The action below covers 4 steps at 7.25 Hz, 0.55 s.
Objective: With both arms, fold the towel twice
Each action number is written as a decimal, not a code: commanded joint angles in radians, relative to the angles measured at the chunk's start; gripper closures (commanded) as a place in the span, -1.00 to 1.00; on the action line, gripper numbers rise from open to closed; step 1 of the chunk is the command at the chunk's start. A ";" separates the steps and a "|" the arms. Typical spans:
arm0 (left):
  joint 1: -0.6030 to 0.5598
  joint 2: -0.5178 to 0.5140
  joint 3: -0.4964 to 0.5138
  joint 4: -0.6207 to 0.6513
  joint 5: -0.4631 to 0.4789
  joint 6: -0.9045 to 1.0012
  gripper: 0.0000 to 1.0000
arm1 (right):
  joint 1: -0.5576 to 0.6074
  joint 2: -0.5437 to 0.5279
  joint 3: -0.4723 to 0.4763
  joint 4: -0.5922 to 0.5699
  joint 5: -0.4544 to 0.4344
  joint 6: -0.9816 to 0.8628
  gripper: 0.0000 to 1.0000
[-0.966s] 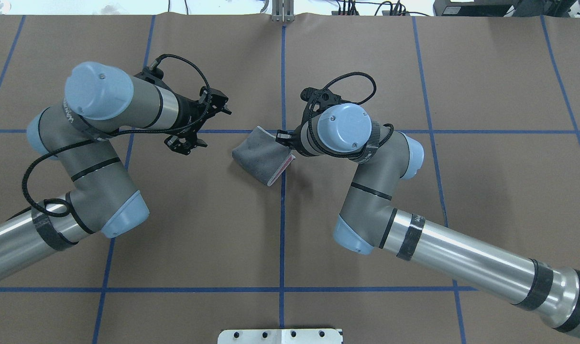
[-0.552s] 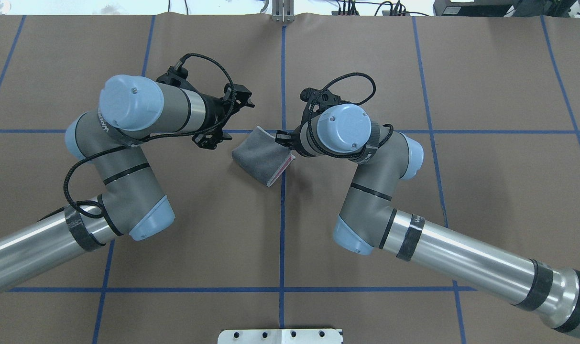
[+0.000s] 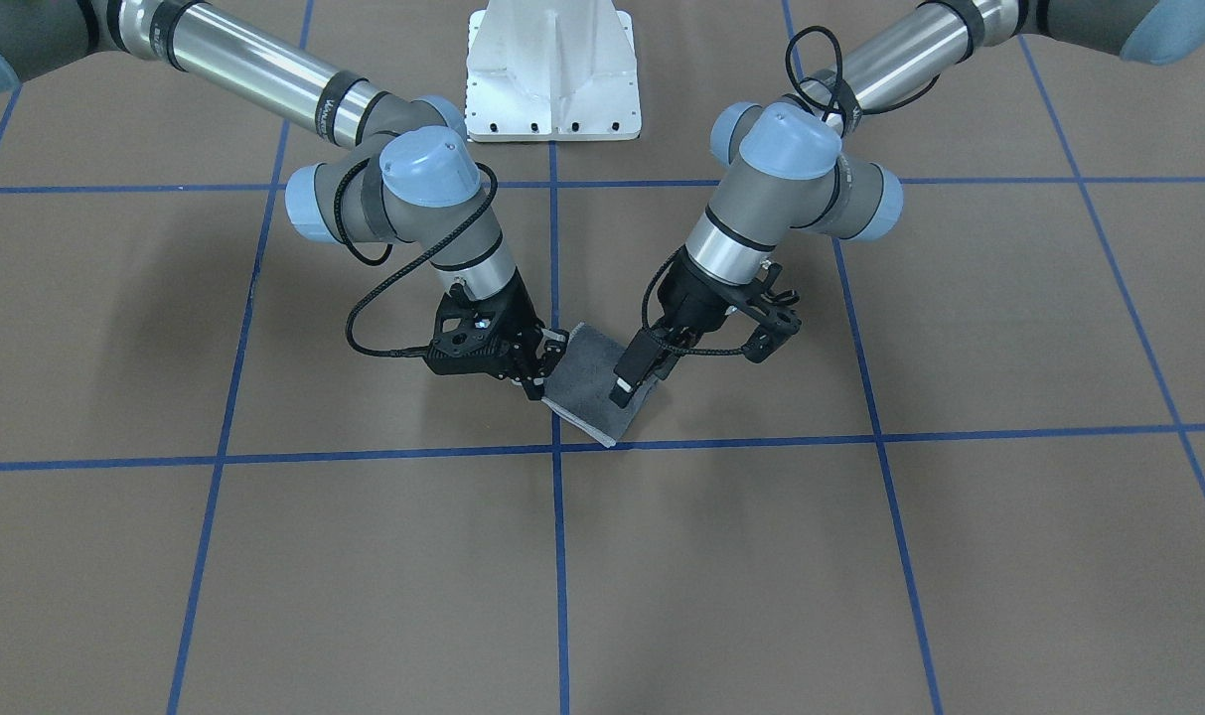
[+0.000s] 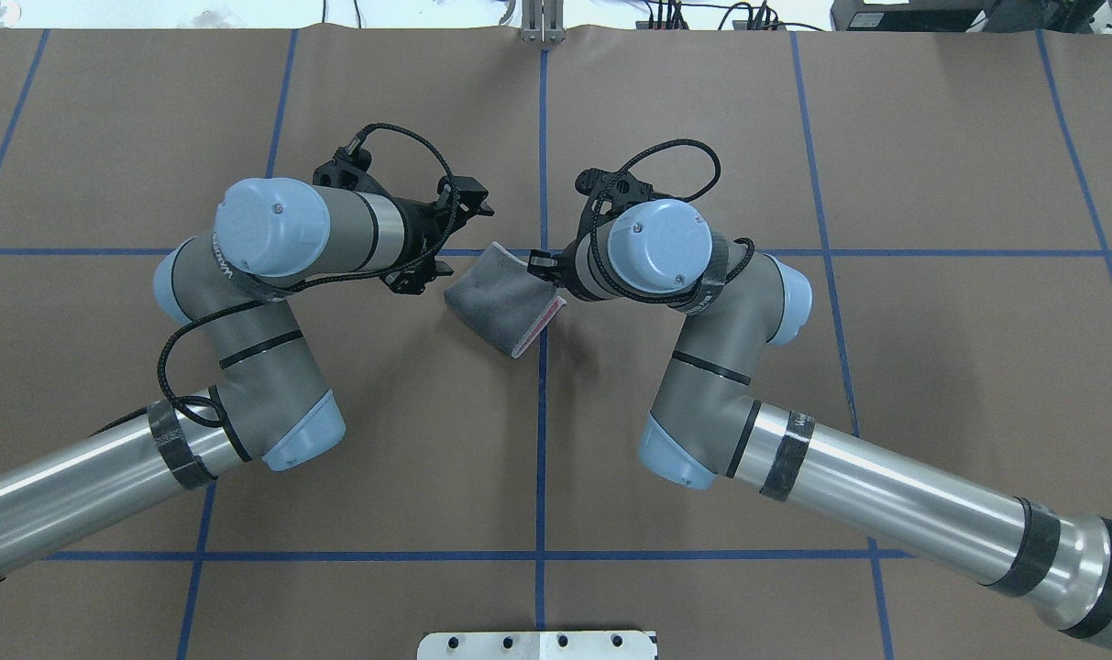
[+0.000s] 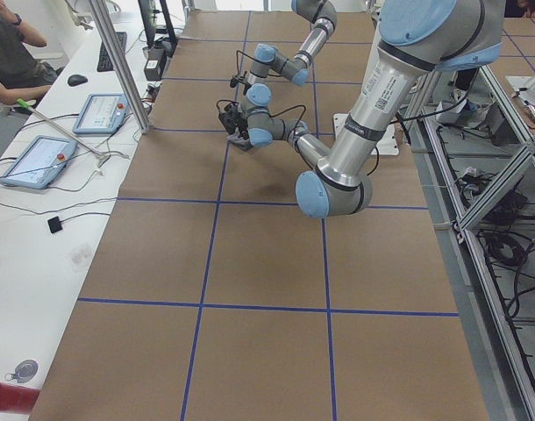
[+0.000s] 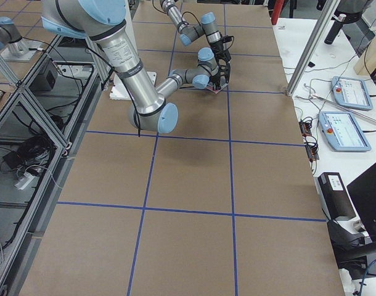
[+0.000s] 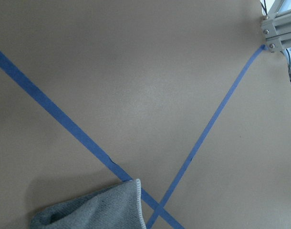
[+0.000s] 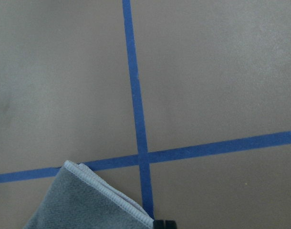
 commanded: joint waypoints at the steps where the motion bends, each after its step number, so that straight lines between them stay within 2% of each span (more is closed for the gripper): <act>1: 0.017 -0.010 0.046 -0.016 0.004 0.000 -1.00 | 0.000 -0.002 0.000 0.000 0.000 0.000 0.87; 4: 0.028 -0.016 0.090 -0.051 0.004 -0.002 -1.00 | 0.000 -0.002 0.000 0.000 0.000 0.000 0.87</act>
